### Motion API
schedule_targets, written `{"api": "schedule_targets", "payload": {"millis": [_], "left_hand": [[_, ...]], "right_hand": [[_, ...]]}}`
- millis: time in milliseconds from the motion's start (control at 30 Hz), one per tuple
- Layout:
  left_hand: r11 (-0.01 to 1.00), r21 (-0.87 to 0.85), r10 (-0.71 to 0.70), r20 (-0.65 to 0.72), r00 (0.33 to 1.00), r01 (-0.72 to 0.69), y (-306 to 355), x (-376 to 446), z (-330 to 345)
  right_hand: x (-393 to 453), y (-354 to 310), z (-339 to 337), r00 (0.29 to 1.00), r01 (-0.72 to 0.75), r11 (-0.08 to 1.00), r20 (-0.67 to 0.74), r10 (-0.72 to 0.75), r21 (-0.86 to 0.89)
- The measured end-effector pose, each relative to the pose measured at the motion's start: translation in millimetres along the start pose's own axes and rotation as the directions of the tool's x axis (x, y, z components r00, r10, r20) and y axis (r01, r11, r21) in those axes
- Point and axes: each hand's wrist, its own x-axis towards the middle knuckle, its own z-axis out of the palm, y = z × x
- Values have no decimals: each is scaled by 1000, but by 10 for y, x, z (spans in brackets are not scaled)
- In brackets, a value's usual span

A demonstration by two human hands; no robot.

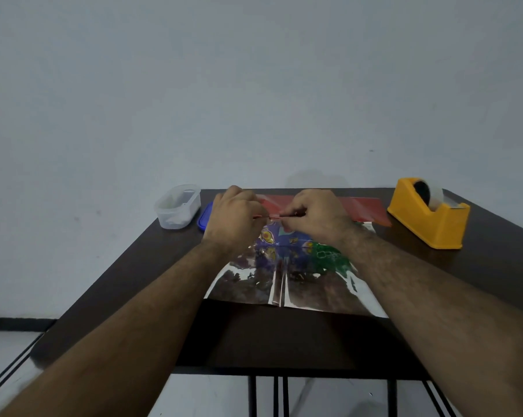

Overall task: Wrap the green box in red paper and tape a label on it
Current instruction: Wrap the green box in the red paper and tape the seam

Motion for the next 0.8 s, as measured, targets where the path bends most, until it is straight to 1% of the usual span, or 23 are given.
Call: {"api": "schedule_targets", "payload": {"millis": [133, 200, 267, 333, 367, 433, 467, 533, 633, 700, 733, 800], "left_hand": [[998, -19, -67, -18, 998, 66, -23, -35, 18], [988, -106, -118, -44, 992, 113, -92, -63, 45], [959, -256, -141, -53, 989, 123, -153, -99, 53], [933, -349, -96, -8, 995, 88, -190, -99, 49], [936, -347, -56, 23, 998, 61, -194, -97, 50], [969, -244, -11, 59, 998, 25, -205, -84, 53], [984, -178, -13, 75, 997, 26, -219, -77, 55], [994, -98, -29, 128, 991, 42, -190, -81, 26], [999, -36, 12, 135, 991, -8, -117, -94, -57], [999, -29, 34, 140, 990, -30, -71, -77, -141], [998, -58, 40, 152, 988, -31, -37, -55, -186], [982, -187, 39, 169, 985, -7, 49, 4, -278]], "right_hand": [[3, 14, 47, 998, -25, 999, -52, 26, 30], [0, 9, 45, 997, -47, 999, -59, 48, 27], [-15, -7, 17, 997, -44, 999, -67, 43, -16], [-35, -23, -12, 997, 0, 995, -73, -8, -103], [-52, -27, -21, 997, 27, 982, -69, -40, -186], [-83, -48, -36, 996, 57, 925, -37, -77, -375], [-91, -47, -36, 997, 58, 899, -14, -71, -433], [-111, -48, -56, 999, 51, 875, 29, -43, -481], [-167, -100, -169, 997, 57, 873, 74, -24, -484], [-192, -123, -279, 993, 36, 907, 115, 14, -420], [-201, -118, -334, 989, 1, 933, 137, 52, -361], [-211, -84, -427, 977, -79, 962, 170, 127, -260]]}}
